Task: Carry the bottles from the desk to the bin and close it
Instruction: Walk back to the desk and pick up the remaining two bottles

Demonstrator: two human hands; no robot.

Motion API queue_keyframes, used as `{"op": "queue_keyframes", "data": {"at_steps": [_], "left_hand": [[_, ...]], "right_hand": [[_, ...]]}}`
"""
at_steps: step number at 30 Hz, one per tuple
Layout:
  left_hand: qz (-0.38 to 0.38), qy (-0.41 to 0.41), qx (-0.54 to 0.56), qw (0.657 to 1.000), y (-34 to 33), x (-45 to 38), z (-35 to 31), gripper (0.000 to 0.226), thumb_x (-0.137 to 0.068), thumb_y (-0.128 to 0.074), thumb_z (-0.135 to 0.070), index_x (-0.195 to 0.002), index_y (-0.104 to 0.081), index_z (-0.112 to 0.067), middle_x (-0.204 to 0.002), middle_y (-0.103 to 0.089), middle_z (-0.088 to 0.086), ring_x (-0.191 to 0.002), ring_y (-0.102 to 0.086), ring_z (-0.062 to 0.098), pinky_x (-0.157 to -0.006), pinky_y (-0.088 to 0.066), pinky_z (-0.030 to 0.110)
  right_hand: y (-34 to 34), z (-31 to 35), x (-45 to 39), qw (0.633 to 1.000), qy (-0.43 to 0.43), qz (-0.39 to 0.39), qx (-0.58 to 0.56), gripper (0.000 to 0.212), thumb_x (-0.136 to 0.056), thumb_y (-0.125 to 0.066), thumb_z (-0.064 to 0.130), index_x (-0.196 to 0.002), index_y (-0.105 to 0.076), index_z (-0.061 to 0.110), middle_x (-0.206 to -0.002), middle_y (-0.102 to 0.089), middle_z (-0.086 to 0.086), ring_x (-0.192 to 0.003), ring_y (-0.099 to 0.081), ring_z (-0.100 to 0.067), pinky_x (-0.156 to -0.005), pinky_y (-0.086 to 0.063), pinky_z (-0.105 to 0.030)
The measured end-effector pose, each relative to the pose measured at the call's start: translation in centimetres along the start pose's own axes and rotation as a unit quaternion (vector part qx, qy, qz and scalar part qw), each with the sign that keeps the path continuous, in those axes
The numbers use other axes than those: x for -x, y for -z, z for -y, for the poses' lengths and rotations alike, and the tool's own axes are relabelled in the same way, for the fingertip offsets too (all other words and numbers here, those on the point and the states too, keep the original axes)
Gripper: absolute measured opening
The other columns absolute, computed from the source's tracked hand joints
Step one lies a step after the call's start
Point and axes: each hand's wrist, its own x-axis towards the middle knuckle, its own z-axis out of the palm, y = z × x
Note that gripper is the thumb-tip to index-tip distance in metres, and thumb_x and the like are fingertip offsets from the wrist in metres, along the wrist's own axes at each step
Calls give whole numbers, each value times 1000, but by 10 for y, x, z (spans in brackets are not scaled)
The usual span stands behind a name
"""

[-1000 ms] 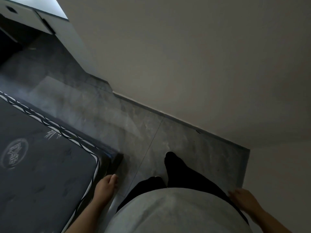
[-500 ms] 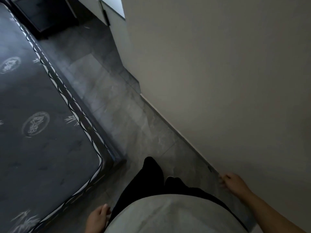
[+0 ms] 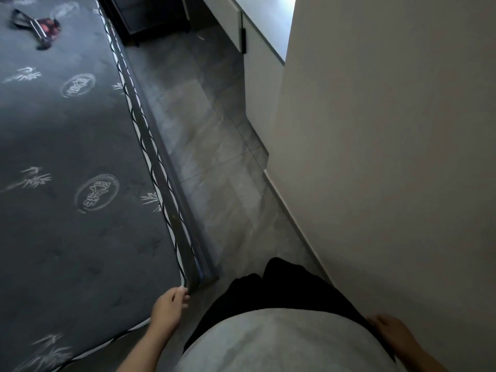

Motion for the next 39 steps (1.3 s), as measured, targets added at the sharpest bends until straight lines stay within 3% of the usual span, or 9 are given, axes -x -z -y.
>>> {"op": "queue_keyframes", "data": {"at_steps": [5,10,16,19,23,30,34,37,39], "left_hand": [[-8,10,30,999,2,-48,-43,28,-95,-43,-14,-93,-67,0,-86,-65,15,-65,-54,21,-65,-44,32],[-42,51,36,997,5,-69,-65,27,-94,-45,-15,-81,-66,-4,-77,-66,11,-58,-55,21,-57,-39,30],[-81,101,79,988,12,-78,-87,27,-93,-47,-11,-85,-68,3,-73,-65,14,-58,-52,23,-58,-37,31],[-84,110,47,989,23,-85,-100,28,-93,-46,-8,-92,-70,7,-94,-68,22,-80,-57,24,-73,-38,32],[-79,118,43,989,43,-115,-121,29,-93,-46,-7,-91,-71,9,-107,-68,23,-95,-58,26,-84,-38,32],[-93,132,120,980,106,-210,-178,27,-92,-49,-6,-92,-67,14,-78,-64,22,-66,-52,25,-63,-38,34],[-76,83,104,988,143,-271,-222,27,-94,-45,-9,-94,-65,10,-77,-62,17,-58,-50,23,-54,-37,32],[-56,39,77,995,163,-308,-264,26,-96,-41,-9,-96,-63,5,-83,-61,15,-61,-52,20,-50,-42,23],[-45,18,66,997,170,-333,-288,26,-96,-41,-9,-97,-63,4,-85,-62,16,-64,-53,22,-54,-41,27]], "right_hand": [[20,70,-38,997,-21,18,-65,20,-93,-49,2,-90,-64,-10,-99,-65,-29,-78,-55,-25,-61,-36,-30],[46,169,-80,995,-9,23,-102,28,-97,-41,6,-107,-60,-12,-80,-59,-16,-62,-51,-23,-57,-36,-28],[69,295,-115,994,91,54,-42,32,-99,-35,6,-114,-58,-9,-88,-59,-15,-81,-55,-27,-65,-38,-30],[72,346,-126,991,118,58,-23,32,-99,-35,7,-114,-57,-9,-96,-59,-18,-85,-56,-27,-74,-38,-31],[67,392,-150,992,113,58,-3,32,-99,-34,6,-114,-57,-10,-93,-58,-18,-79,-54,-26,-59,-36,-27],[39,438,-165,997,61,44,-3,25,-96,-42,4,-94,-64,-8,-67,-59,-14,-57,-51,-21,-54,-32,-25],[34,470,-155,998,63,21,8,26,-91,-53,2,-69,-67,3,-87,-67,-23,-79,-58,-23,-69,-36,-30],[36,497,-152,999,49,12,4,20,-89,-53,-3,-84,-73,-4,-100,-66,-29,-98,-59,-29,-76,-34,-29],[37,519,-157,999,48,-1,-18,19,-88,-54,-8,-95,-68,-17,-109,-65,-33,-108,-58,-35,-80,-34,-28]]}}
